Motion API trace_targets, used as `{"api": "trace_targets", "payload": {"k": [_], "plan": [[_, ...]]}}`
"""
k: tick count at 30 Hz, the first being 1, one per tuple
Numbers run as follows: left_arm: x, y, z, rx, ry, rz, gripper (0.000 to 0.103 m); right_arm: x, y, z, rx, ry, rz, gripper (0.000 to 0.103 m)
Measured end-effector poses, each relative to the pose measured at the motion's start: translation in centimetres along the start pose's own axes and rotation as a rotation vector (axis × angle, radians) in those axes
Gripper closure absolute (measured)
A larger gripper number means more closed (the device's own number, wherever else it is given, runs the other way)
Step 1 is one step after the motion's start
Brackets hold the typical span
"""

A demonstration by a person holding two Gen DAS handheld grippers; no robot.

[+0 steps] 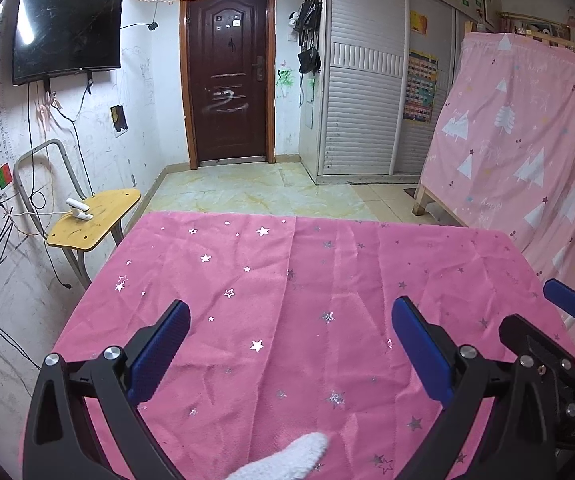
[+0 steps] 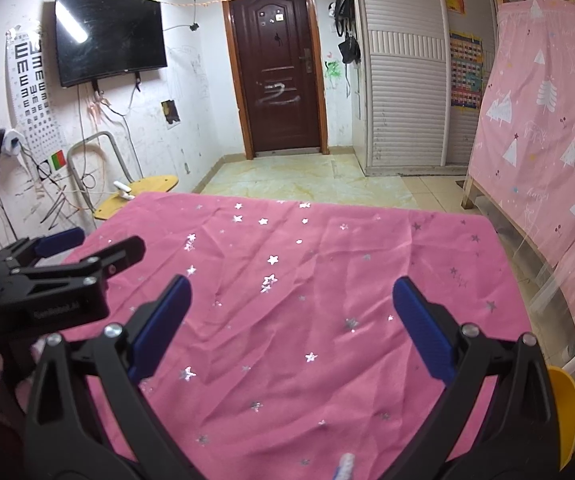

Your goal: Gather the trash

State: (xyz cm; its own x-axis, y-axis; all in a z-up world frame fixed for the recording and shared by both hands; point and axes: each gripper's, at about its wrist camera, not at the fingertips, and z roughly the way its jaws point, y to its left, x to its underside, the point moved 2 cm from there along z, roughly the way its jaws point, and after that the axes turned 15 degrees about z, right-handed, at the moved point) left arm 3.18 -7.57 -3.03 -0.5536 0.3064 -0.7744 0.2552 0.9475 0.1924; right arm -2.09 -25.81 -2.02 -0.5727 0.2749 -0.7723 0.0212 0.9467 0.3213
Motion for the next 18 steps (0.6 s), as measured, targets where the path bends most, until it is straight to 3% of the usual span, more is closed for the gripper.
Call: {"api": "trace_targets", "payload": {"k": [18], "plan": [[0.47,0.51,0.41,0.004,0.012,-0.008,0.01,0.02,-0.07,0.02,0.001,0.001,0.001,0.006]]}}
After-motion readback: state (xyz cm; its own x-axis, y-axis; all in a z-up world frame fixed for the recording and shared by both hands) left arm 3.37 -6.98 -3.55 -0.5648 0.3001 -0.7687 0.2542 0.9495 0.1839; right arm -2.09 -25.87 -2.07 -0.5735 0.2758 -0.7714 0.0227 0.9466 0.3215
